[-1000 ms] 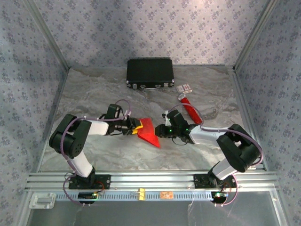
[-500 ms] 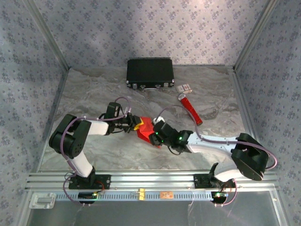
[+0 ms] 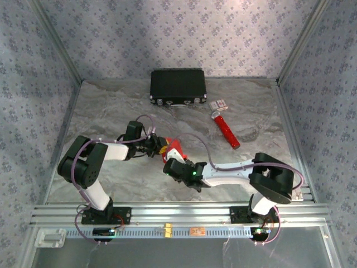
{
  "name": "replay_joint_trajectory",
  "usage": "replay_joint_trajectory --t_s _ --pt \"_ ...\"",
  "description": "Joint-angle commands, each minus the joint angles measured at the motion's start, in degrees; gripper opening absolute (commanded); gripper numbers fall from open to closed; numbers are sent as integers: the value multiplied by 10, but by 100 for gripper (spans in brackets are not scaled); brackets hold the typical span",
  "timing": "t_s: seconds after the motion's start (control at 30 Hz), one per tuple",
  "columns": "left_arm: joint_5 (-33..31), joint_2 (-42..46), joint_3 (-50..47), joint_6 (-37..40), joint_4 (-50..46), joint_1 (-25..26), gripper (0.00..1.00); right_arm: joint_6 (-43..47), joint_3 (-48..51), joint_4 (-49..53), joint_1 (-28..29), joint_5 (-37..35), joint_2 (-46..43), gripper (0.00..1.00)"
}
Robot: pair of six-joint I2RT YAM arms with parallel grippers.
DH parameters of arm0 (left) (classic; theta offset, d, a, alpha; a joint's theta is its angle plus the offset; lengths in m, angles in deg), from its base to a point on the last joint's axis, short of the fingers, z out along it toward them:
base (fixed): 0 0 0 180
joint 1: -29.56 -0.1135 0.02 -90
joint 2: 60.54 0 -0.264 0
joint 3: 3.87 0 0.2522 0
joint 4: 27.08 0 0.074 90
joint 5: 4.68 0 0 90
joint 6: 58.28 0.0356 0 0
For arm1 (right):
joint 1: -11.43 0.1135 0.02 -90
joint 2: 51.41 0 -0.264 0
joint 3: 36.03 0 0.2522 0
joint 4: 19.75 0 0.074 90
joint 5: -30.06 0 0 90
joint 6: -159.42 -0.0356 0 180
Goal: Fold a paper plane with a square sheet of paper (pick it up from the middle)
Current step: Fourth fold the wing at the center of the table.
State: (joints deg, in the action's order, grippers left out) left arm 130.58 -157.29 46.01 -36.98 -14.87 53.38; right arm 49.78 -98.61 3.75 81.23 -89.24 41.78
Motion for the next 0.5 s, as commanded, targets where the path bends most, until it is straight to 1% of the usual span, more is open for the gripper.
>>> replay_joint_trajectory --t_s 0.0,0.13,0.23,0.37,0.43,0.47 --pt "10 17 0 -4 13 4 16 9 -14 30 6 -41 14 38" --pt "8 17 1 -4 13 5 16 0 -7 25 6 -39 18 35" --pt "8 17 1 -4 13 5 15 -7 -2 18 5 -35 22 30" --pt "8 17 0 -4 13 6 15 -11 0 12 5 -31 26 25" --pt "7 17 -1 -4 13 7 15 -13 1 11 5 -32 29 24" --pt "8 16 0 -4 13 7 15 -13 0 11 5 -32 31 25"
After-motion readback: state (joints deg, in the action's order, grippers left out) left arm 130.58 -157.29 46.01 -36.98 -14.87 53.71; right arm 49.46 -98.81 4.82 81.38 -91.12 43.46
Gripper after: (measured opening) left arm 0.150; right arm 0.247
